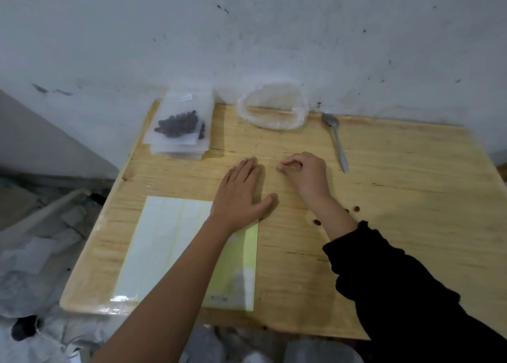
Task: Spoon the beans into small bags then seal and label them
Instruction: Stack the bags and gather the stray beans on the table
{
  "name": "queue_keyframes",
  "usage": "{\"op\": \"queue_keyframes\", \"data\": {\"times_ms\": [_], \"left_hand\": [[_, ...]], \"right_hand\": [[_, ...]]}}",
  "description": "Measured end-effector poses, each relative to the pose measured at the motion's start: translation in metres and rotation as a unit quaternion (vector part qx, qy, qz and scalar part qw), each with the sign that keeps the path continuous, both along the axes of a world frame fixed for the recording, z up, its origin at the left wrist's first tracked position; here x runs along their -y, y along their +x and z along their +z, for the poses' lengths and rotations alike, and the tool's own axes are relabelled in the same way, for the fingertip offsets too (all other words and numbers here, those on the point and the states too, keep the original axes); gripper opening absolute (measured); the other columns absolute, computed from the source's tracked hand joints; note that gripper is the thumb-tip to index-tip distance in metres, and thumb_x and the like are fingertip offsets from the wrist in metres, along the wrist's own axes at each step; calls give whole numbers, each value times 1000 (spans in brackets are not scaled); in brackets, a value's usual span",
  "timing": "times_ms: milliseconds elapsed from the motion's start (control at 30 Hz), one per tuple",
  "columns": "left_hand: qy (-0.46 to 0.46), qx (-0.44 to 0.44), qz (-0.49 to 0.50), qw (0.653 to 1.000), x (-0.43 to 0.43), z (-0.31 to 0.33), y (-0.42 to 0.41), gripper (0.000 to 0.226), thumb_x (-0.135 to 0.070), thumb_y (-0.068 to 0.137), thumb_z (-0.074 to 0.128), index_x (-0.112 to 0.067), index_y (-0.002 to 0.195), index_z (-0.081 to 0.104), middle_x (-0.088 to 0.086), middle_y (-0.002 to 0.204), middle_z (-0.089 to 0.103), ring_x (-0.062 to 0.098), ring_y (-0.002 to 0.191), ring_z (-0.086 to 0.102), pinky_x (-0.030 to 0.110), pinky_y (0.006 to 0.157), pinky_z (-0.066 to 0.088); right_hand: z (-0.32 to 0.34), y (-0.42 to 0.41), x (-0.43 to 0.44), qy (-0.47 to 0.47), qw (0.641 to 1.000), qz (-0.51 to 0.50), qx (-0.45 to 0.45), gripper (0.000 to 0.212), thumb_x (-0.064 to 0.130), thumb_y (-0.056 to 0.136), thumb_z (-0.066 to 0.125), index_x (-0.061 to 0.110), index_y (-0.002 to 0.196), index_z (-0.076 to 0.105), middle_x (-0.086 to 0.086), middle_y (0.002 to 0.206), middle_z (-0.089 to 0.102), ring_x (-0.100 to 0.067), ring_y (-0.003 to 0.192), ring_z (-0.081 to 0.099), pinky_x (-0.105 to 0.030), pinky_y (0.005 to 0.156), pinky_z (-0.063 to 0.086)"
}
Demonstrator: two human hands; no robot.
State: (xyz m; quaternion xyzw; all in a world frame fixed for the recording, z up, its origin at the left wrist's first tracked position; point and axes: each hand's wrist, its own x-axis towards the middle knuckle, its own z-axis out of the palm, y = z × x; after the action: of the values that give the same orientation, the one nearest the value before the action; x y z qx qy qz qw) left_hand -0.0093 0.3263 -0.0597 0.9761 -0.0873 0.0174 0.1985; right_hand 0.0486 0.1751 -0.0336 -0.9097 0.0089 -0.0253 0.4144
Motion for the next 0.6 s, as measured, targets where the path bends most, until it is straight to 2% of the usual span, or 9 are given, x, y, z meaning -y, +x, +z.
{"op": "queue_keyframes", "data": {"times_ms": [67,167,267,400,467,500,567,600], "left_hand": [[25,-4,-12,1000,0,-2,-1,91,-72,73,15,-19,147,22,0,158,10,13,146,4,31,116,1],[37,-3,-20,999,0,-5,-2,88,-72,79,19,-19,148,19,1,159,7,13,146,2,31,116,1],[49,5,-25,998,-1,-6,-2,78,-65,88,30,-17,149,18,3,159,6,15,146,2,33,117,1],[61,3,-20,998,1,-7,-6,75,-61,92,29,-16,150,14,5,159,3,16,146,0,34,118,1],[64,5,-19,998,4,-7,-13,74,-61,92,28,-15,149,14,6,159,4,17,146,1,35,118,3],[63,7,-21,998,6,-6,-19,73,-60,93,28,-15,149,16,6,159,5,18,146,2,35,118,3],[53,14,-26,998,10,-4,-34,70,-57,94,29,-14,148,20,6,159,7,18,146,4,35,118,5],[45,20,-30,998,13,-3,-42,68,-56,94,31,-14,147,22,5,159,7,18,146,4,35,118,5]], "right_hand": [[-3,1,-2,-38,999,7,-5,14,20,81,71,7,81,67,1,77,57,-2,63,45,-8,59,35],[-7,1,-6,-105,994,22,-34,16,23,89,60,8,83,60,-9,96,62,-20,87,57,-31,77,45],[-3,-4,-4,-131,990,24,-43,25,26,95,50,3,96,61,-9,101,61,-25,95,57,-35,79,44],[14,-26,20,-44,998,-23,-40,26,29,101,34,9,93,50,1,78,48,-16,74,47,-28,58,32],[16,-37,35,31,995,-76,-62,29,27,102,31,9,85,47,1,70,43,-14,62,41,-28,57,32],[15,-44,41,108,984,-114,-80,27,25,101,32,9,86,48,0,68,43,-13,58,40,-27,58,34],[14,-65,50,290,937,-161,-111,16,18,100,34,8,99,47,-2,67,44,-12,55,36,-24,51,32],[13,-77,53,348,916,-162,-112,14,13,100,34,7,100,46,-3,68,45,-11,54,35,-22,49,30]]}}
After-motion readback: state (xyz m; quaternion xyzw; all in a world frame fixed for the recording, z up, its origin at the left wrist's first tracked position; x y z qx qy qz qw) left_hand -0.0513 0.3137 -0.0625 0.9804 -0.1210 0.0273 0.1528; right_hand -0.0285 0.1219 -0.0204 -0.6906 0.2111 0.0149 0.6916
